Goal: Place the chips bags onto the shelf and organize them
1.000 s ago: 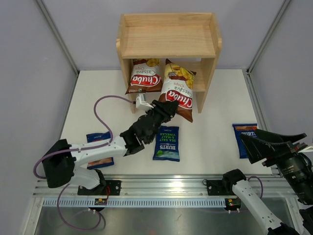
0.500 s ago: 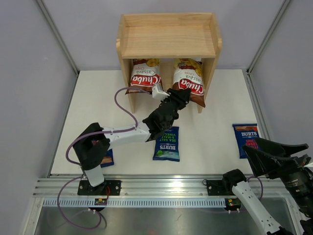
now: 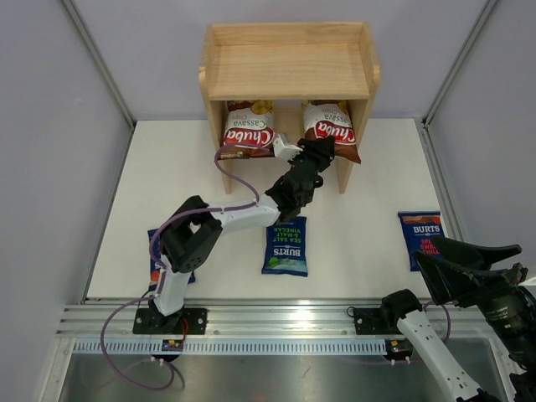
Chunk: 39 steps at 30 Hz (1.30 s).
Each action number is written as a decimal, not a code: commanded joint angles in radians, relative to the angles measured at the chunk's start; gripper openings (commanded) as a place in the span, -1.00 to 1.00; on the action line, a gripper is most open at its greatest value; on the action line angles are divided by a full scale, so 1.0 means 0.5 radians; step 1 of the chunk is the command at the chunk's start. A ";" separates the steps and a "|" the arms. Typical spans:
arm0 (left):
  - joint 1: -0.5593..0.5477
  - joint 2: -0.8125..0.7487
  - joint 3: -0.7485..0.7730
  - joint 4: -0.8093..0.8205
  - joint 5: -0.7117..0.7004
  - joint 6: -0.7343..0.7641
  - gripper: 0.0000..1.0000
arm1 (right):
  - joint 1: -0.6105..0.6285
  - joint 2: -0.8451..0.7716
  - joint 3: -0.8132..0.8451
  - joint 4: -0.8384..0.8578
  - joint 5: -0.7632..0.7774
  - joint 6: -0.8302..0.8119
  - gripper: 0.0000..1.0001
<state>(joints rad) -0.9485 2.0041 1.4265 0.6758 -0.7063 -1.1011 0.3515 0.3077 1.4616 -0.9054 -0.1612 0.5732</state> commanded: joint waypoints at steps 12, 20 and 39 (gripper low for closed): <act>0.069 0.115 0.258 -0.047 0.044 0.027 -0.28 | 0.003 -0.026 -0.134 0.176 -0.129 0.032 0.99; -0.002 0.014 0.218 -0.357 -0.023 -0.025 0.78 | 0.003 -0.029 -0.061 0.148 -0.135 0.041 0.99; -0.168 -0.556 -0.343 -0.529 -0.002 0.000 0.98 | 0.006 0.026 -0.208 0.194 -0.328 0.062 0.99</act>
<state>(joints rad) -1.0199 1.8332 1.2881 0.3664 -0.7006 -1.1366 0.3515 0.2916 1.3800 -0.8562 -0.2836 0.6029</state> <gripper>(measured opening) 0.988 0.993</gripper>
